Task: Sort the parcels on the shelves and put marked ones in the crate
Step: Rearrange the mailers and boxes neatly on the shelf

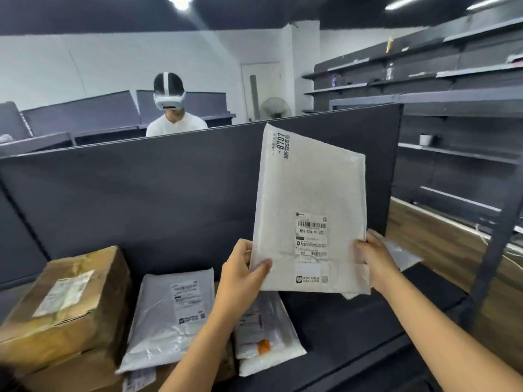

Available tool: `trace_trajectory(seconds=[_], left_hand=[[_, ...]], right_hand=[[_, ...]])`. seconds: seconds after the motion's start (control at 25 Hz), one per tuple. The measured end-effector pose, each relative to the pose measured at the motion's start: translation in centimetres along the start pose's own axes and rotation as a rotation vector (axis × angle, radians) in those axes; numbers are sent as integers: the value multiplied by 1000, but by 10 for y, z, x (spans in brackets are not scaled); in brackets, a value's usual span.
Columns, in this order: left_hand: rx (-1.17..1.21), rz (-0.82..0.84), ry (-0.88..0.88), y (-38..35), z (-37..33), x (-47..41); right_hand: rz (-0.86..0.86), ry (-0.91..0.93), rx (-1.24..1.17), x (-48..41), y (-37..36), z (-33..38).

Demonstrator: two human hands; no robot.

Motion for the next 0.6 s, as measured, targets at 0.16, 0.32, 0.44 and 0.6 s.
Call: trace_trajectory(seconds=[0.16,0.32,0.44,0.6], left_hand=[[-40,-40,26,25,5,-9],[-29,-81,142,41,31,-12],[-20,-105,232,47,46,-13],[4,-116,288,51,64,-10]], right_hand=[[-11,-29,-24,8,-29,-8],[-36,42,-49,26,-47,3],[-4,136,-30,41,-56,13],[54,214,-35,58,-63,14]])
Point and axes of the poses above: each hand's wrist, its own x-axis away from the middle knuckle, its own y-axis out of the back of the hand, z = x × y, the point moved 1 cm from there along -x, towards the middle knuckle, and after that the axes turned 1 degree about -x, right-handed, at the moved point
